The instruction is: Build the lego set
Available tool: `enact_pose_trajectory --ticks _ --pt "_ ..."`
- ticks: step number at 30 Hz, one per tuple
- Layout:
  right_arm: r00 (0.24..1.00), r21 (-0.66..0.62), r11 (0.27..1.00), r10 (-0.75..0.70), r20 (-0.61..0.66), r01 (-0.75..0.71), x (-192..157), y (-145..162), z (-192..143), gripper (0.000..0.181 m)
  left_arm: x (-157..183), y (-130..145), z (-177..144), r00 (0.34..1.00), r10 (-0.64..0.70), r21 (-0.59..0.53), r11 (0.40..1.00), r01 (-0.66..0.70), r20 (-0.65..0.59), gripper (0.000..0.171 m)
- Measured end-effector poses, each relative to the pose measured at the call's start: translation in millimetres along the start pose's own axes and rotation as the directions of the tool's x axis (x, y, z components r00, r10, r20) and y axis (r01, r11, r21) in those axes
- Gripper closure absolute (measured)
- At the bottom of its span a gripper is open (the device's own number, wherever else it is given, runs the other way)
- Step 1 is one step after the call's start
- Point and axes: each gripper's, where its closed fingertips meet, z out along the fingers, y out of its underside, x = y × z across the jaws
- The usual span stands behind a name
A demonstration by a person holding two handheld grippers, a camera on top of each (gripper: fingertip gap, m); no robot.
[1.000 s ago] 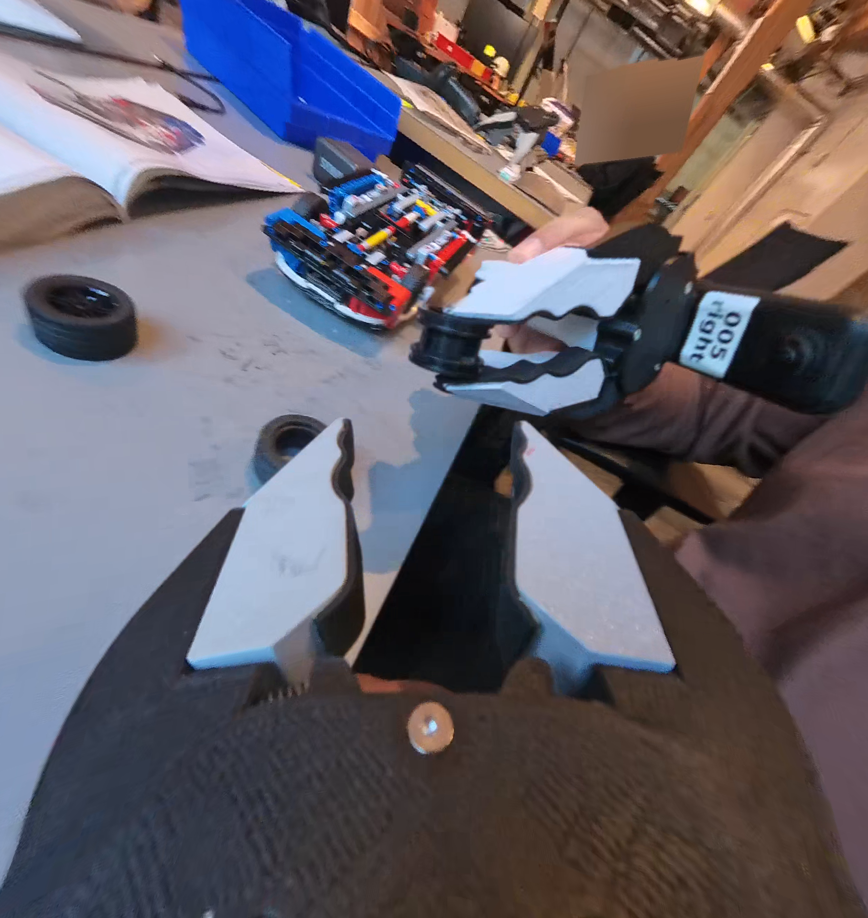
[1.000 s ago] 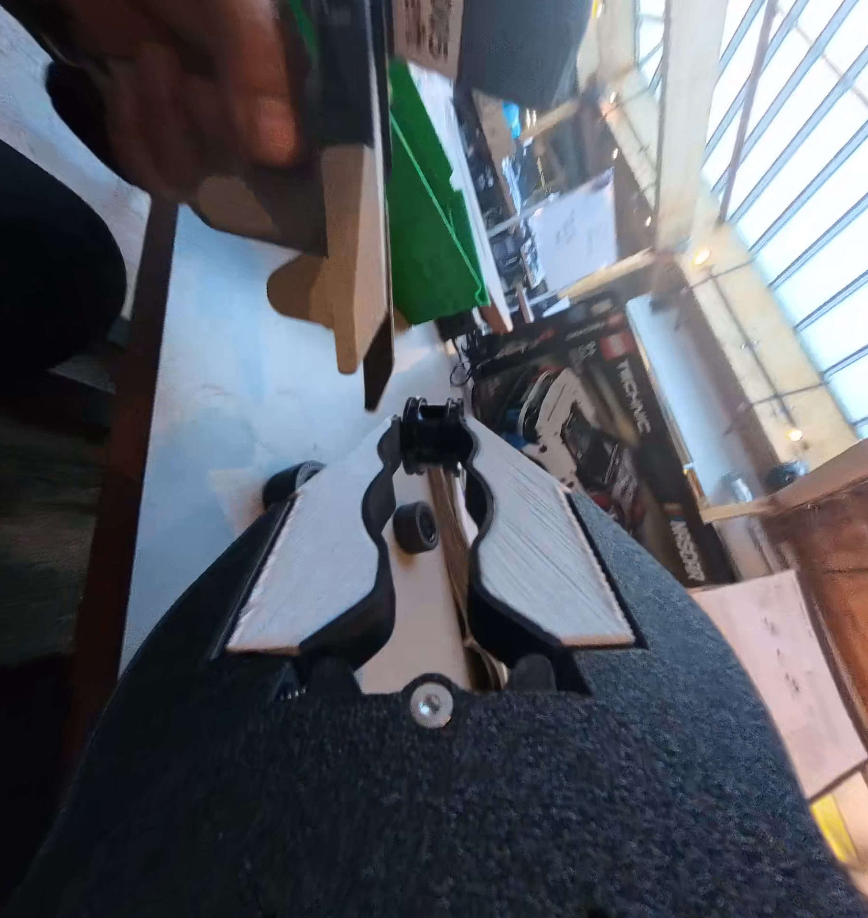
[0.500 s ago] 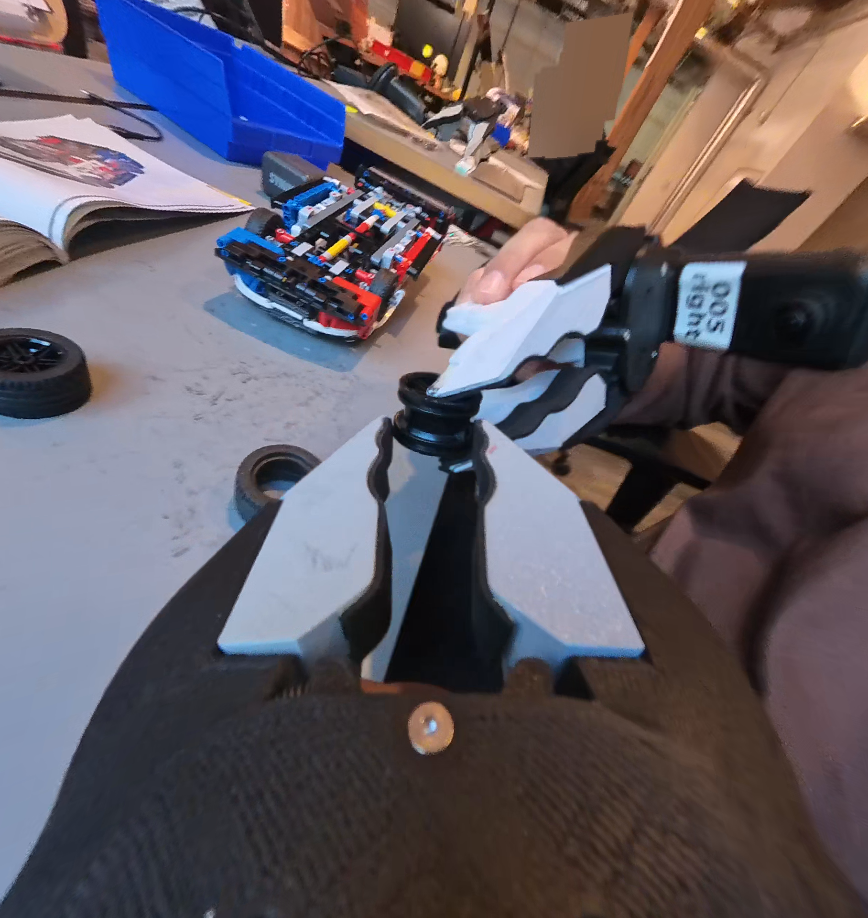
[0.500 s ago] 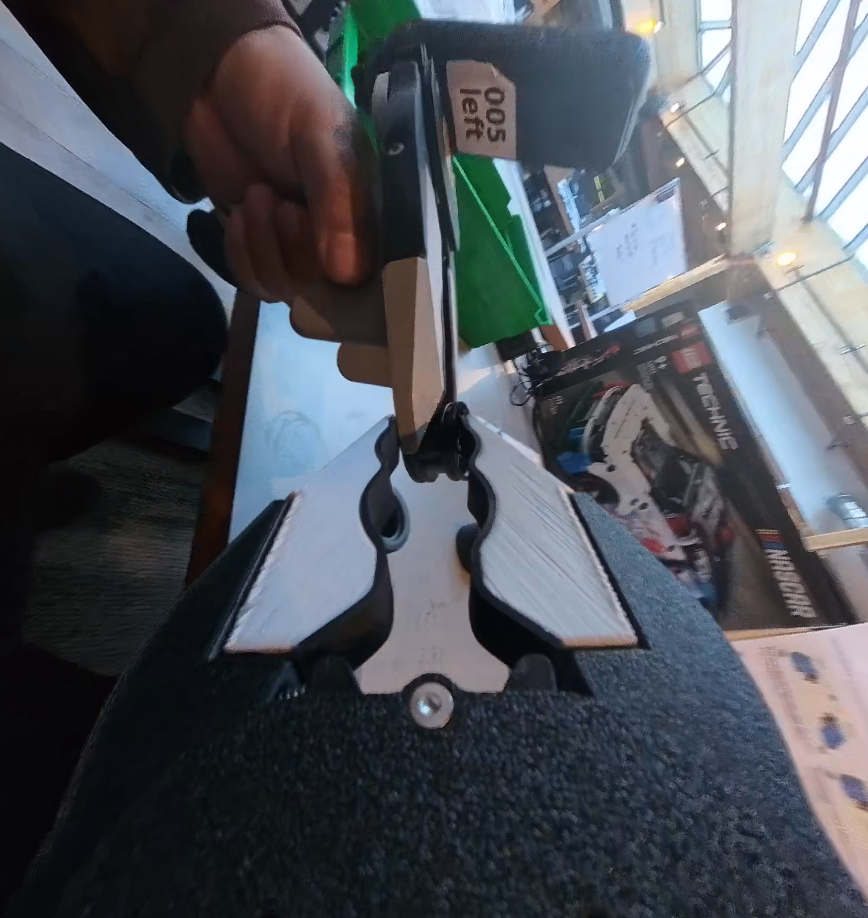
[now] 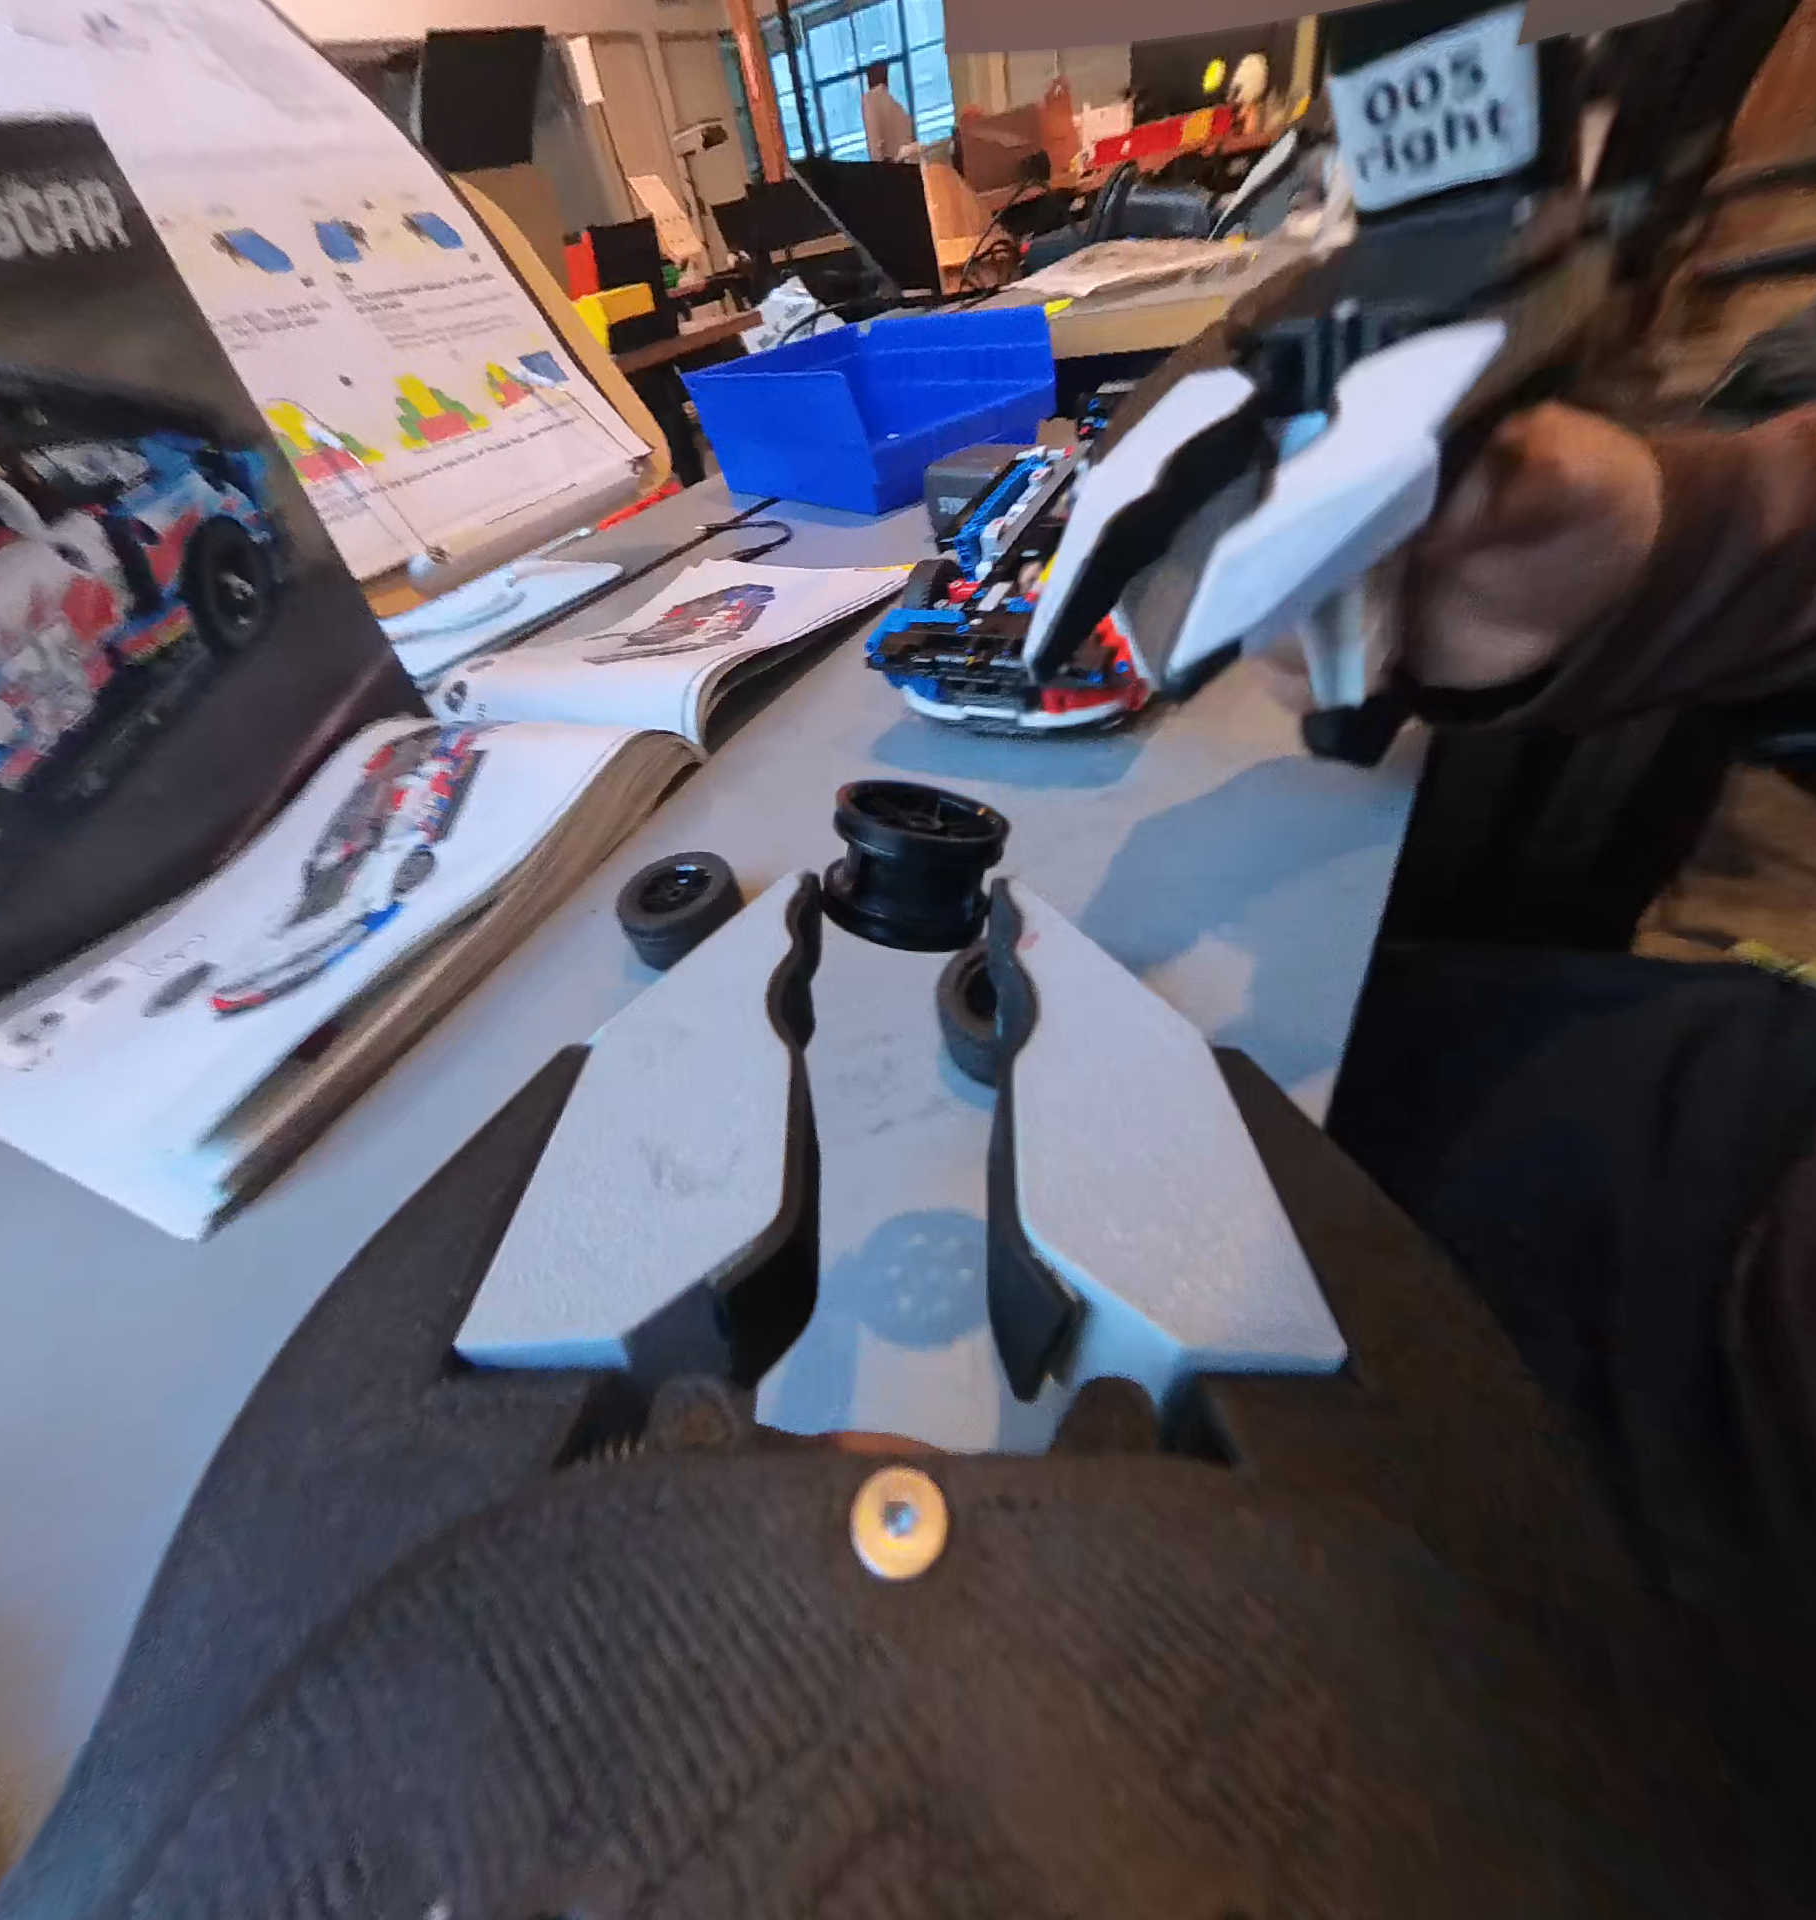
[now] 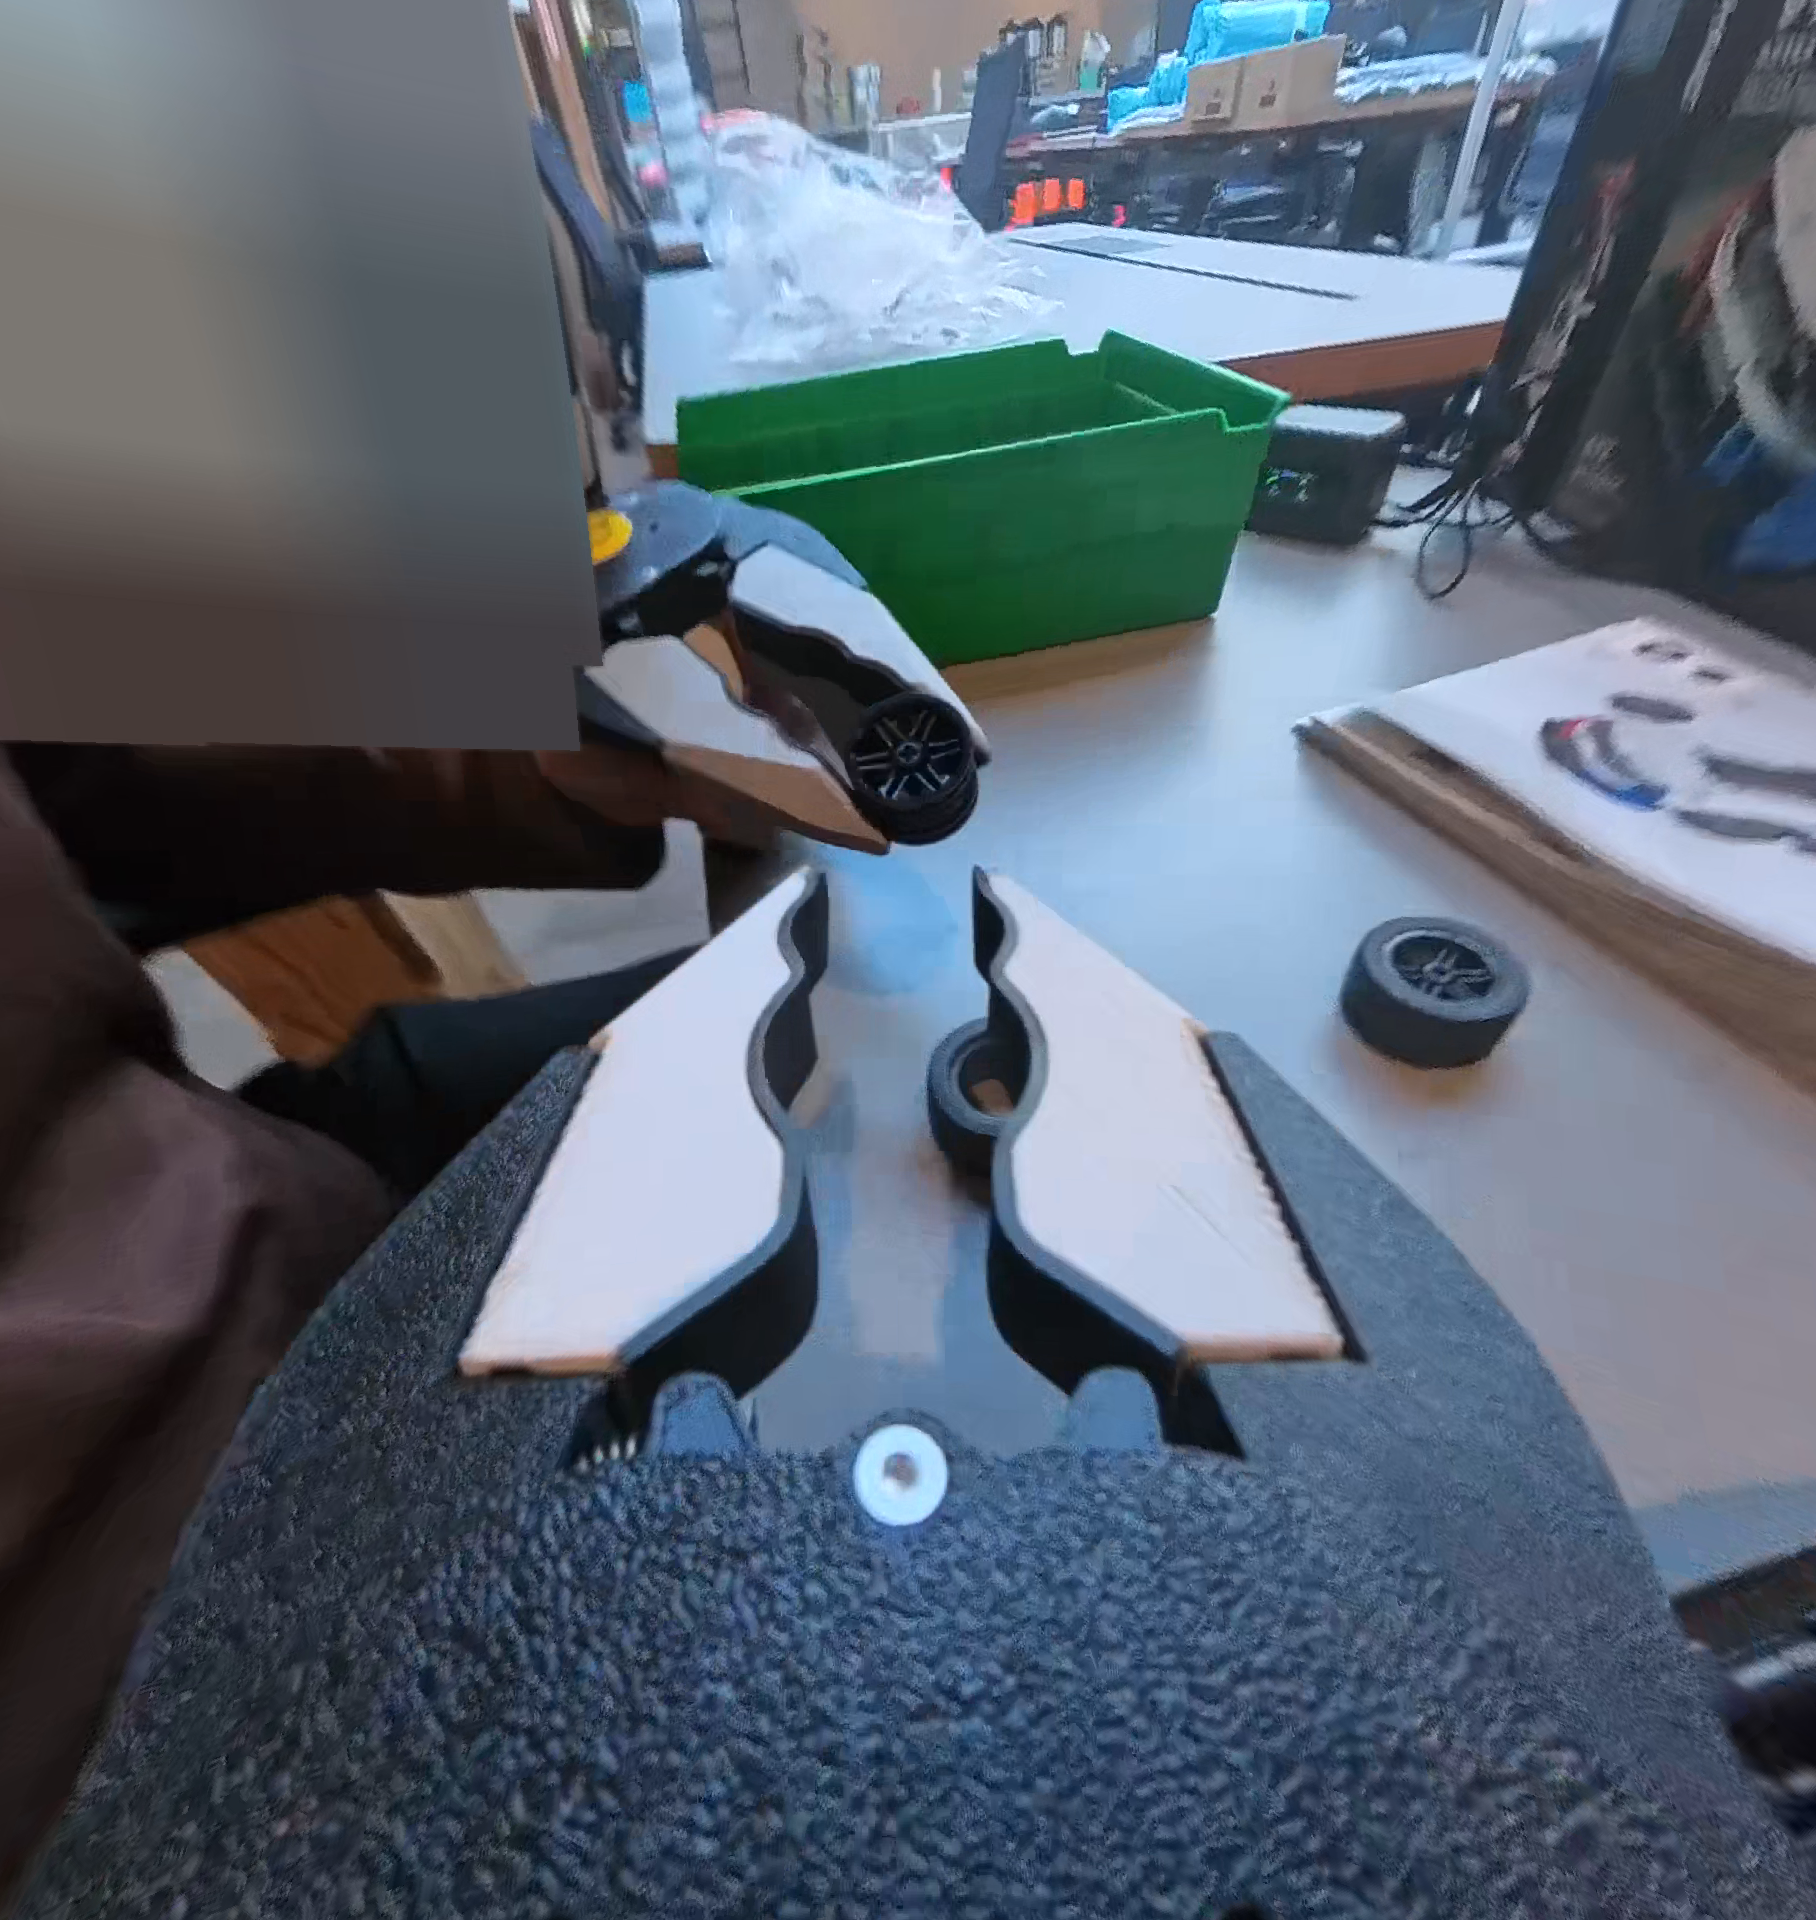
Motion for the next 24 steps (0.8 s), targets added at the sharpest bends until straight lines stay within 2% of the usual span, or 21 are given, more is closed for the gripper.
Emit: enact_pose_trajectory --ticks 4,8,12,19,24 --pt "0.981 0.01 0.982 0.188 0.051 -0.189 8 0 2 0.158 -1 12 5 0.976 0.208 -0.081 0.976 -0.203 0.06 0.142" --pt "0.967 -0.058 0.967 0.252 0.045 -0.249 14 8 18 0.146 7 12 17 0.946 0.315 -0.095 0.947 -0.307 0.078 0.143" --pt "0.958 -0.126 0.956 0.276 0.077 -0.265 10 19 33 0.144 10 5 25 0.926 0.358 -0.07 0.933 -0.352 0.121 0.143" --pt "0.96 -0.114 0.956 0.278 0.045 -0.271 16 17 32 0.151 12 5 31 0.91 0.393 -0.077 0.919 -0.386 0.129 0.143" --pt "0.986 -0.173 0.971 0.167 -0.013 -0.167 12 22 28 0.152 18 7 31 0.876 0.456 -0.106 0.89 -0.444 0.156 0.143"
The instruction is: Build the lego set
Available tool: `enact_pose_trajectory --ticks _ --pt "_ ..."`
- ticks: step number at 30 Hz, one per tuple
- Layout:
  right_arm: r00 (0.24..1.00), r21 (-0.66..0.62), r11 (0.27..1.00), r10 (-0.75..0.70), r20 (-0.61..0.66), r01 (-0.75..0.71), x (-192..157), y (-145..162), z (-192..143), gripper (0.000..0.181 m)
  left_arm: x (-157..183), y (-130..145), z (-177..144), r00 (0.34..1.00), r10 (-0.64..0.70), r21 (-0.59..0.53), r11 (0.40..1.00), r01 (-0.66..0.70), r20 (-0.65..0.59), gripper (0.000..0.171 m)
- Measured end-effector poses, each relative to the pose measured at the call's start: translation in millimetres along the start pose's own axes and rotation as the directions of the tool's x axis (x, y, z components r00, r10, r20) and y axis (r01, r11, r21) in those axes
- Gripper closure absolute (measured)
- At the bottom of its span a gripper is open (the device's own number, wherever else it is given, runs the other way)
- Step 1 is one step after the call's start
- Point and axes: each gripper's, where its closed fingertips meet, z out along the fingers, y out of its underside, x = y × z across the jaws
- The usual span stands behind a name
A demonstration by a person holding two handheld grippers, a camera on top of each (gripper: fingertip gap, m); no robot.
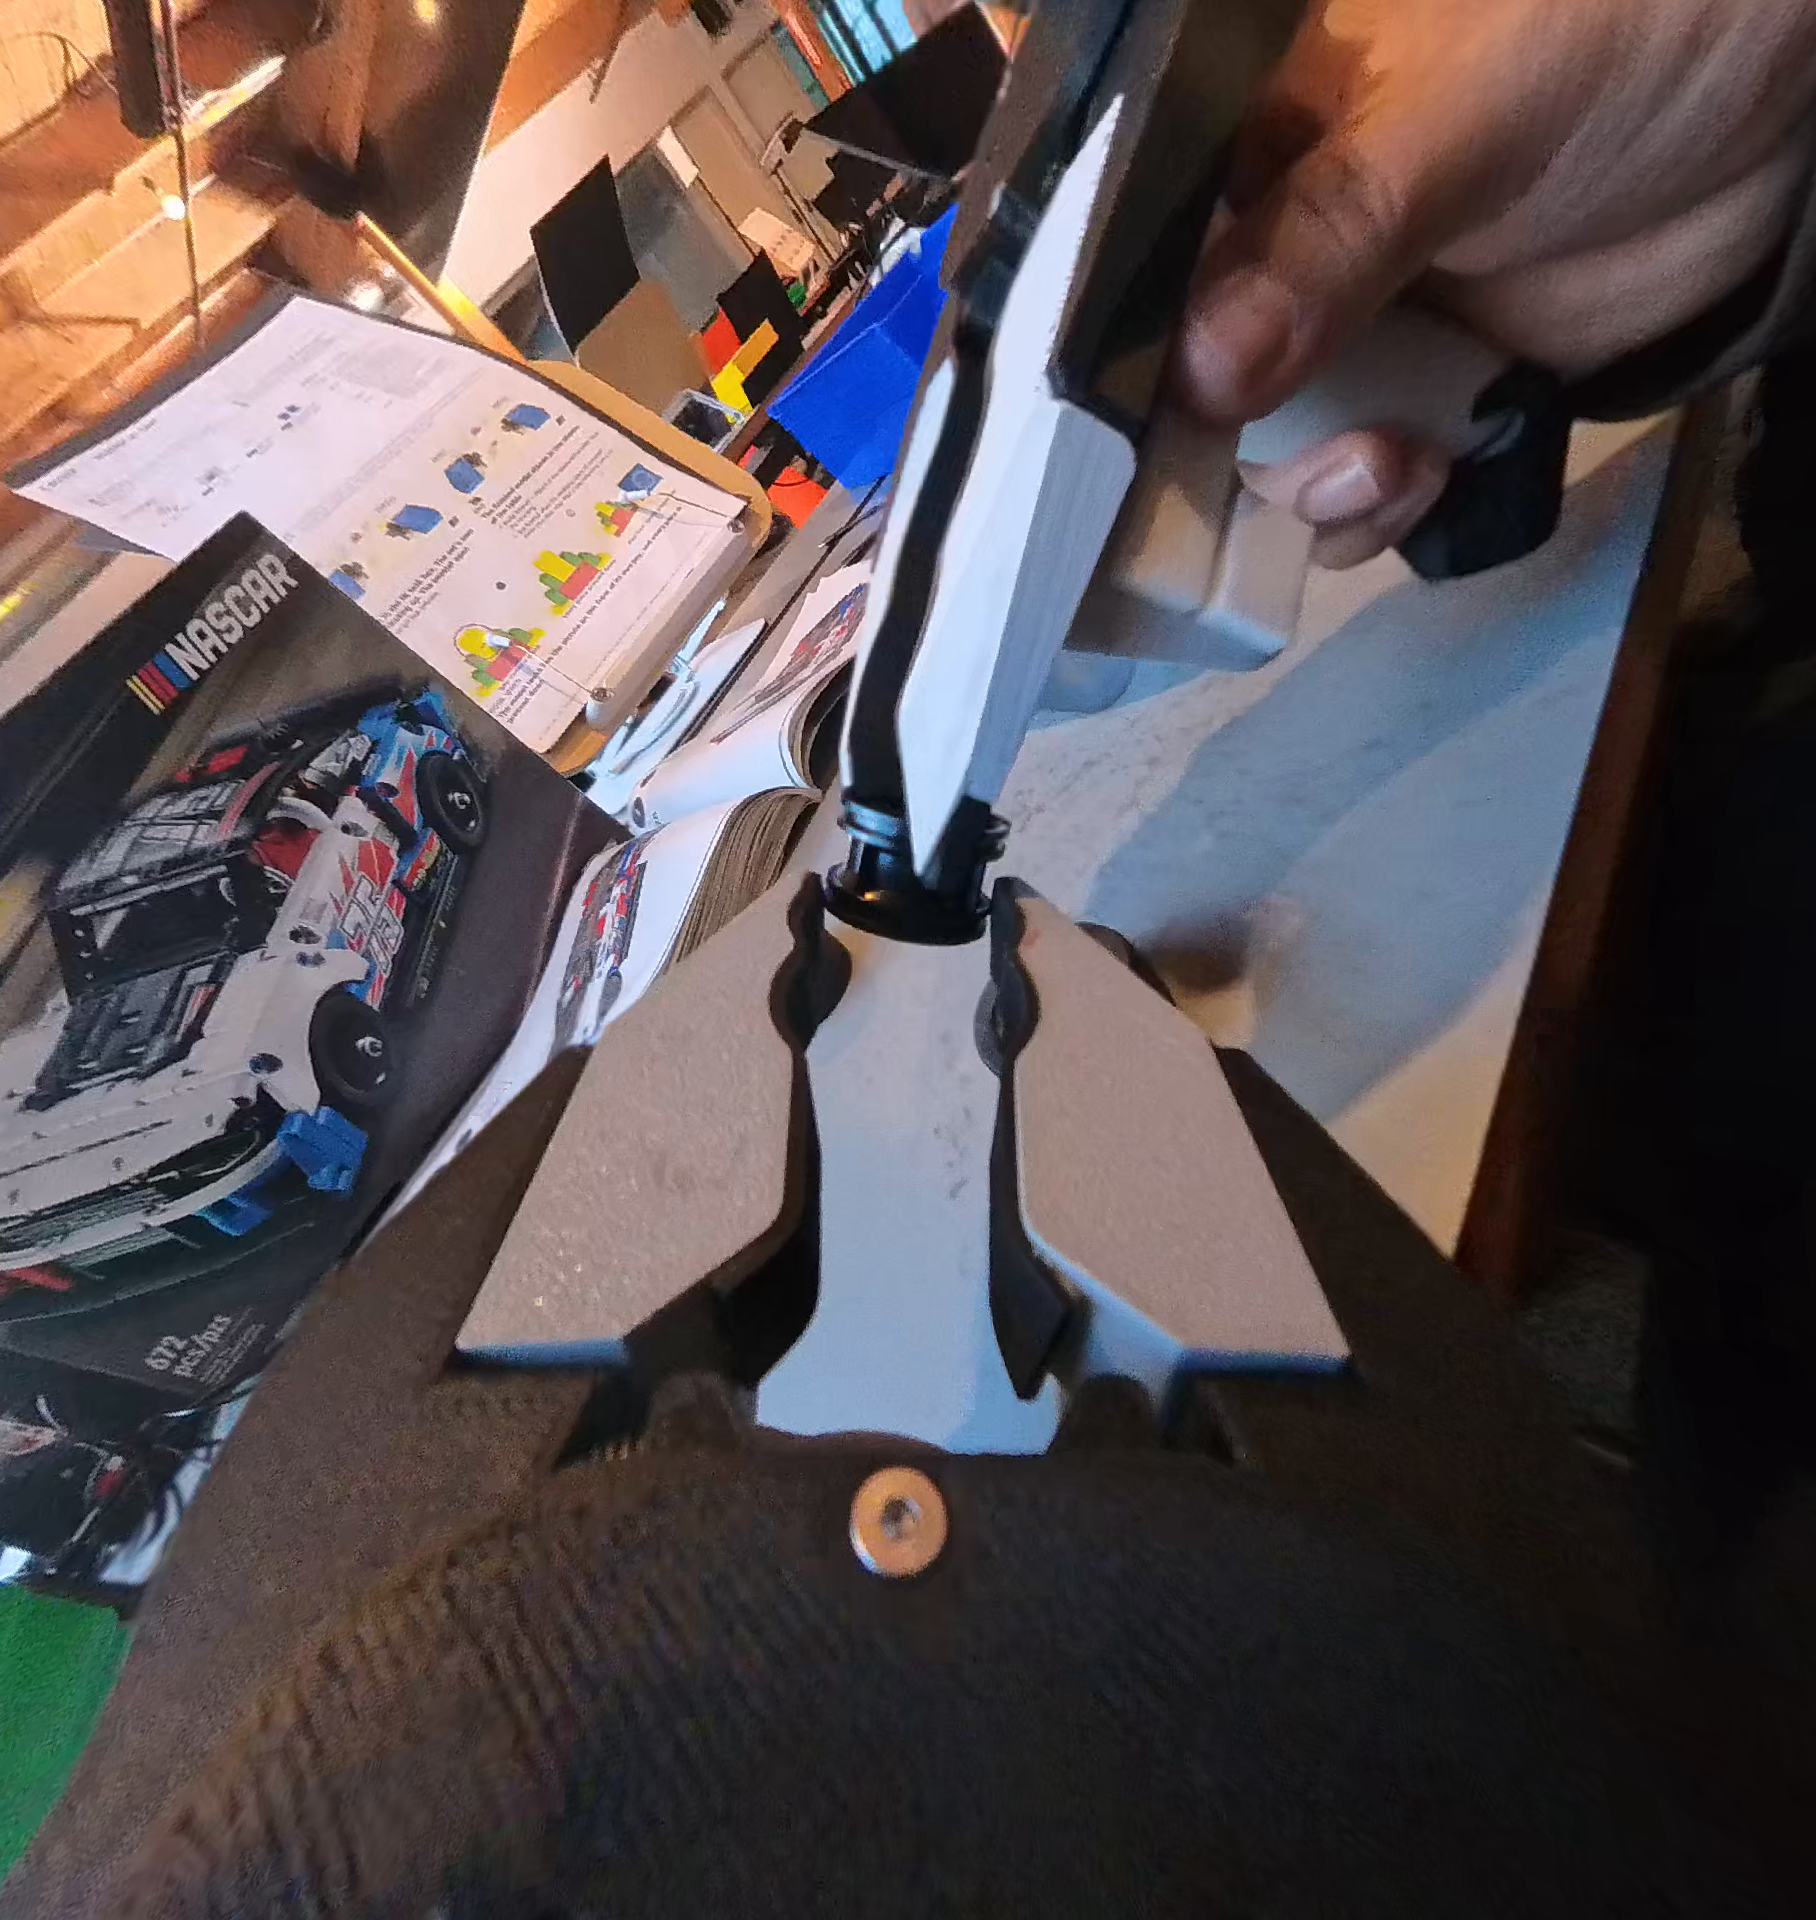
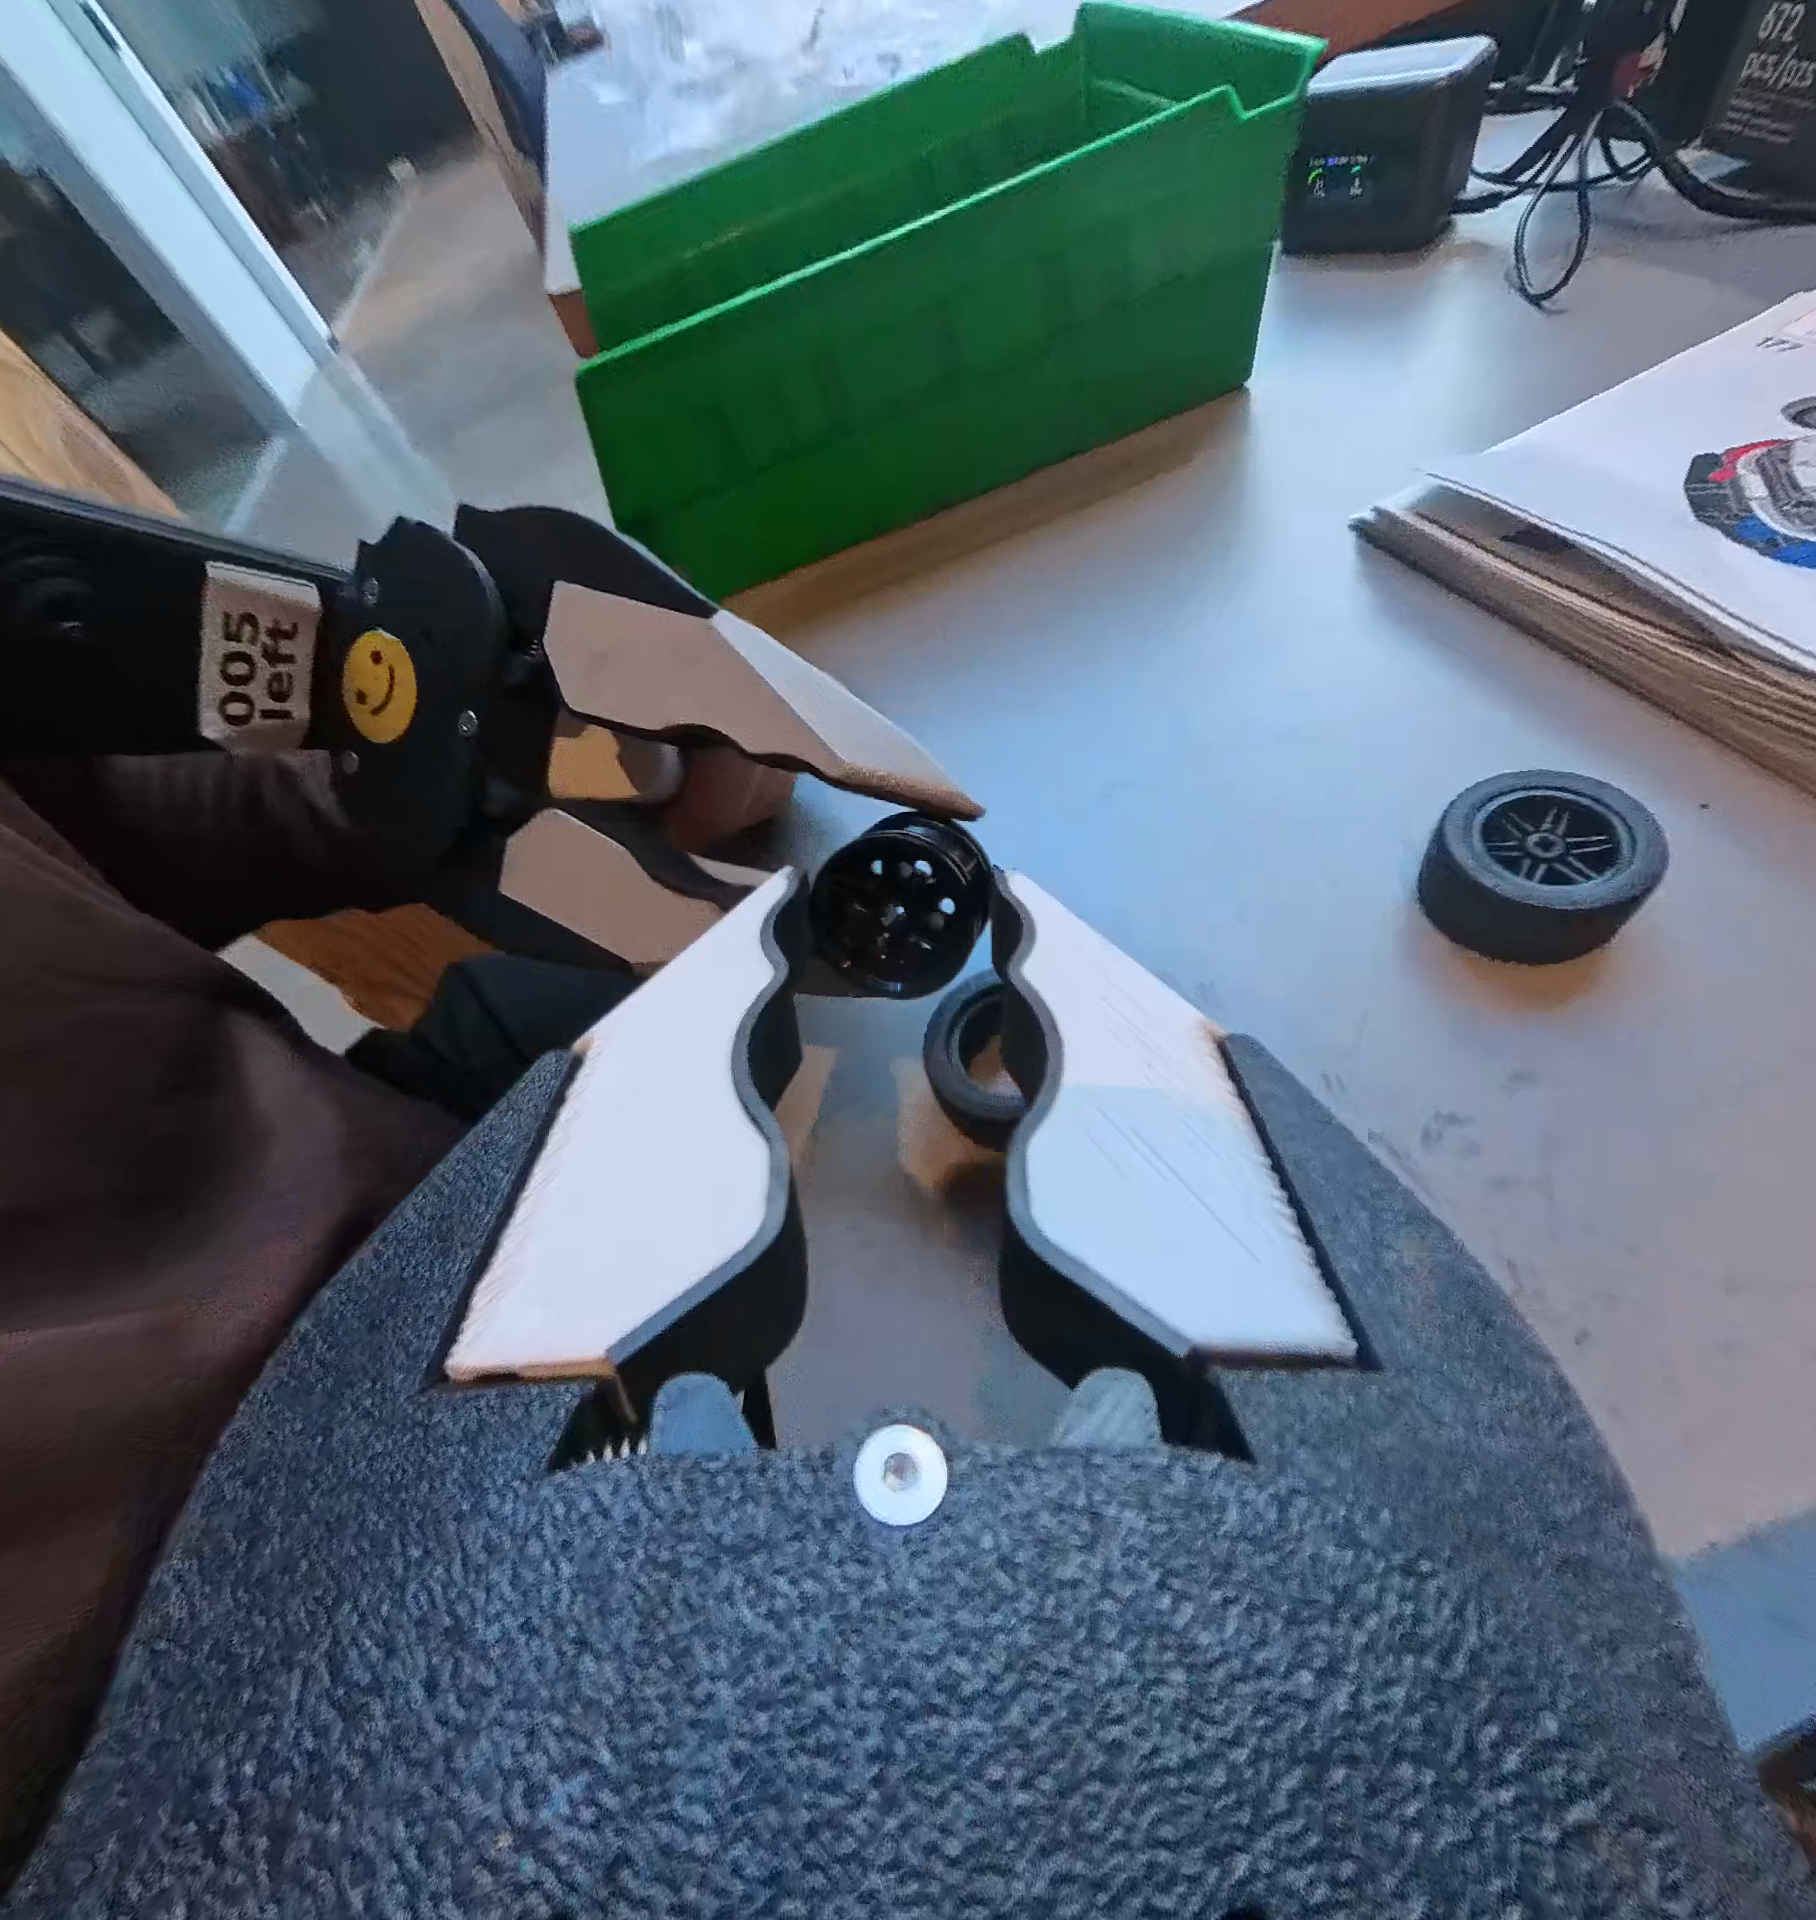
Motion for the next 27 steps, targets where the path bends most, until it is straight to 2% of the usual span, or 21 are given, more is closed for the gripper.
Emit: enact_pose_trajectory --ticks 8,11,16,22,27 --pt "0.991 -0.01 0.997 -0.075 -0.114 0.075 -1 -1 -5 0.15 -8 1 -2 0.994 -0.088 -0.045 0.995 0.091 0.062 0.143" --pt "0.984 0.02 0.995 -0.095 -0.153 0.1 0 -6 -7 0.151 -3 -3 -2 0.992 -0.116 -0.047 0.992 0.118 0.042 0.143" --pt "0.983 -0.012 0.993 -0.114 -0.141 0.114 -2 -3 -5 0.155 0 -1 -2 0.992 -0.116 -0.079 0.99 0.119 0.046 0.143" --pt "0.993 -0.05 0.997 -0.056 -0.102 0.051 7 -6 -10 0.155 1 3 -2 0.973 -0.232 -0.108 0.968 0.229 -0.014 0.144" --pt "0.988 -0.234 0.97 -0.097 -0.118 0.068 24 11 -18 0.155 13 31 -4 0.915 -0.371 -0.28 0.906 0.318 -0.159 0.108"
